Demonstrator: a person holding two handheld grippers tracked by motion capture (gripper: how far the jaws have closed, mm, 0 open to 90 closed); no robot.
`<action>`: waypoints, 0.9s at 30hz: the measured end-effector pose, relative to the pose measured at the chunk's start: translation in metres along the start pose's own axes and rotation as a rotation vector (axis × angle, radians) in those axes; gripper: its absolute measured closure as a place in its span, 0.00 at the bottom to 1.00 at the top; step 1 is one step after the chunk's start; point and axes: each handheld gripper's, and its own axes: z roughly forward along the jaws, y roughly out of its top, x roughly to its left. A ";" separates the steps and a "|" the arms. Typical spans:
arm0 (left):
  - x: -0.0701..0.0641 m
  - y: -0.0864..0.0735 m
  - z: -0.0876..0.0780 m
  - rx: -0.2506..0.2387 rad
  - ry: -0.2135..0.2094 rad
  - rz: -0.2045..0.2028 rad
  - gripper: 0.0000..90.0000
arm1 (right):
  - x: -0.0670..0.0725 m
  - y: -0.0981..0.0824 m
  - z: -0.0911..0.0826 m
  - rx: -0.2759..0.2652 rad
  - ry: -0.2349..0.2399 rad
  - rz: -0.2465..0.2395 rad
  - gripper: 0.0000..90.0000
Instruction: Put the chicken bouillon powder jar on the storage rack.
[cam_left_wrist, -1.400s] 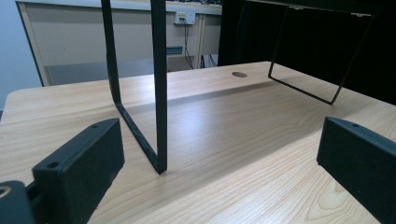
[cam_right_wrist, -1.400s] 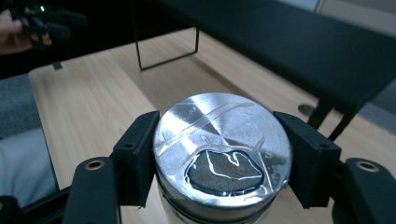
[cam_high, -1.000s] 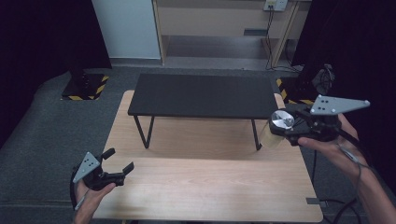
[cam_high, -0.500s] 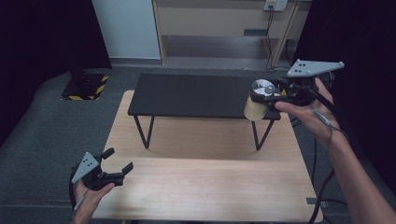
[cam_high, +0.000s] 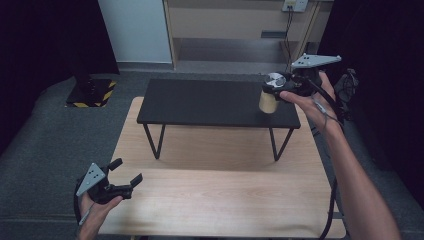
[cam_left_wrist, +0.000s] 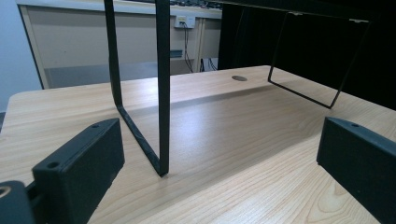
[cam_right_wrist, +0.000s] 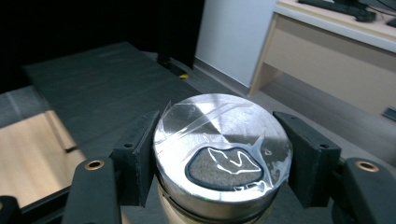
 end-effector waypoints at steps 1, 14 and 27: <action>0.000 0.000 0.001 0.003 -0.002 -0.001 0.00 | -0.003 -0.001 0.007 0.017 -0.023 -0.001 0.39; 0.001 0.000 0.002 0.014 -0.010 -0.002 0.00 | -0.015 -0.022 0.028 0.037 -0.066 0.023 0.39; 0.001 0.000 0.002 0.017 -0.006 0.004 0.00 | -0.020 -0.040 0.010 -0.079 -0.074 0.122 0.23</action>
